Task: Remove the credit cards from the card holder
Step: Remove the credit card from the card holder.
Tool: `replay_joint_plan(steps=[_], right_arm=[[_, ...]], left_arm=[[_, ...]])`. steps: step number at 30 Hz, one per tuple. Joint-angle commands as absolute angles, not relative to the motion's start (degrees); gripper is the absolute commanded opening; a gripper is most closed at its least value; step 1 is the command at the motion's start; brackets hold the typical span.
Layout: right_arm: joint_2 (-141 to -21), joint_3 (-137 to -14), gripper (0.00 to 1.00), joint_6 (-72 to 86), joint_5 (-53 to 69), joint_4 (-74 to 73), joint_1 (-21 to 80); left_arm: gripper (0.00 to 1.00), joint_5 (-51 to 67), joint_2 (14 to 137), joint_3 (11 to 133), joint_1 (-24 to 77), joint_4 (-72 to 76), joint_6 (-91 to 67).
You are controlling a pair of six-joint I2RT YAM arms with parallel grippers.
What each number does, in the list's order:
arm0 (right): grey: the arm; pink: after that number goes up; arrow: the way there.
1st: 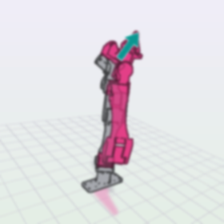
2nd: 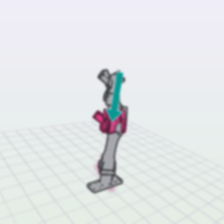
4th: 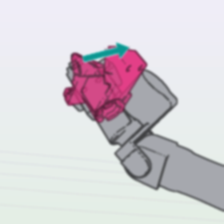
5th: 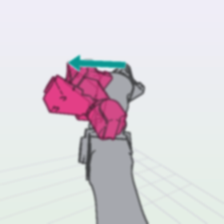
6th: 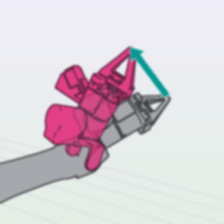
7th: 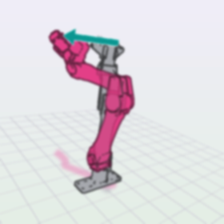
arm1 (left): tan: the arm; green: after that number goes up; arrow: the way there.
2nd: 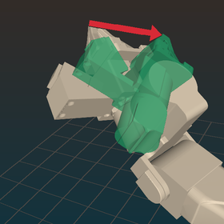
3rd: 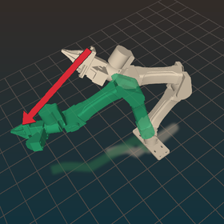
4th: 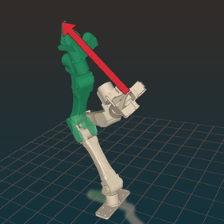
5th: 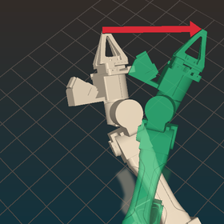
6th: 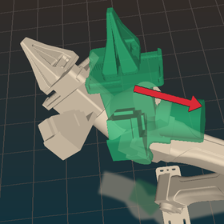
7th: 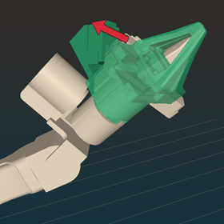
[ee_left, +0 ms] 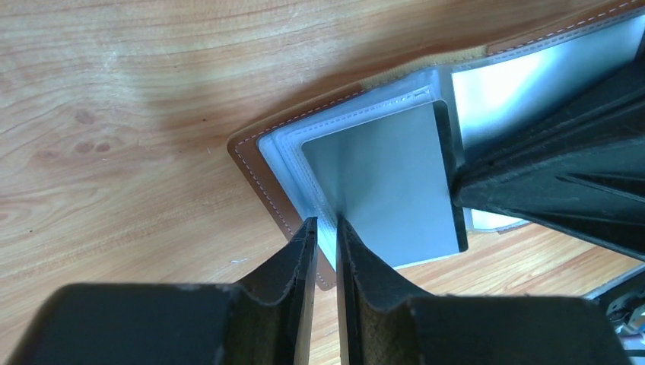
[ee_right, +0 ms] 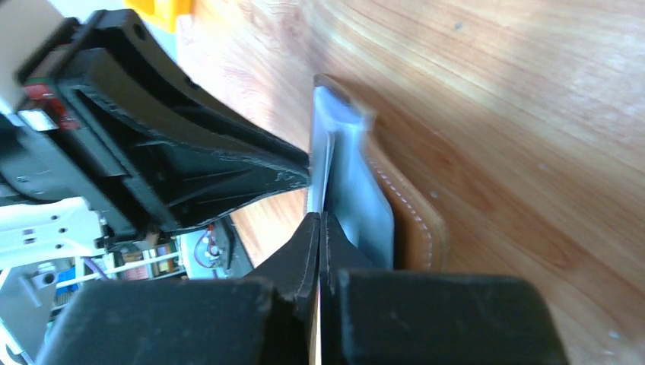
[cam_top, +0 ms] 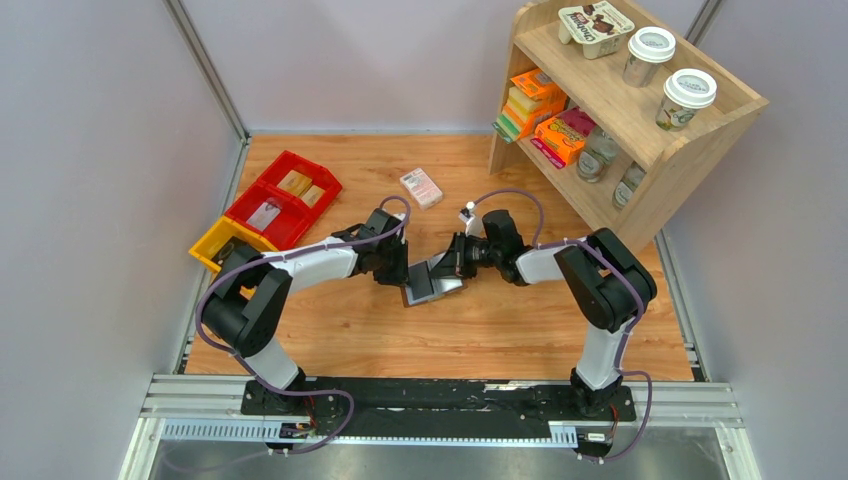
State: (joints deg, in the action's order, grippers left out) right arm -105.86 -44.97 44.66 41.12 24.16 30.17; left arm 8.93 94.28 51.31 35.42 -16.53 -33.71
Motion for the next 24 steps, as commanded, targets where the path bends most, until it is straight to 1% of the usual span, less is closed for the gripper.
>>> replay_joint_plan(steps=[1, 2, 6, 9, 14, 19, 24], right_arm=[[-105.55, -46.14, 0.00, 47.81, 47.46, 33.57, 31.20], [-105.73, -46.23, 0.01, 47.81, 47.63, 33.57, 31.29], [-106.17, -47.81, 0.09, 45.89, 47.73, 30.16, 32.34], [-106.08, -48.60, 0.11, 43.95, 46.06, 26.90, 32.96], [-106.70, -50.53, 0.18, 41.84, 45.18, 22.15, 33.31], [-108.45, -52.29, 0.21, 41.22, 46.23, 20.57, 34.36], [-109.86, -54.49, 0.23, 40.34, 46.49, 18.02, 35.59]], left_arm=[[0.22, 4.13, 97.91, 49.57, 35.42, -21.18, -31.47], [0.22, 4.48, 97.74, 49.48, 35.42, -20.92, -31.38], [0.22, 5.18, 97.12, 49.48, 35.42, -19.78, -31.46], [0.22, 5.45, 96.94, 49.39, 35.42, -19.25, -31.38], [0.22, 6.06, 96.59, 49.40, 35.42, -18.72, -31.47], [0.22, 6.77, 96.24, 49.13, 35.42, -17.41, -31.11], [0.22, 7.12, 96.07, 48.78, 35.42, -16.96, -31.03]])
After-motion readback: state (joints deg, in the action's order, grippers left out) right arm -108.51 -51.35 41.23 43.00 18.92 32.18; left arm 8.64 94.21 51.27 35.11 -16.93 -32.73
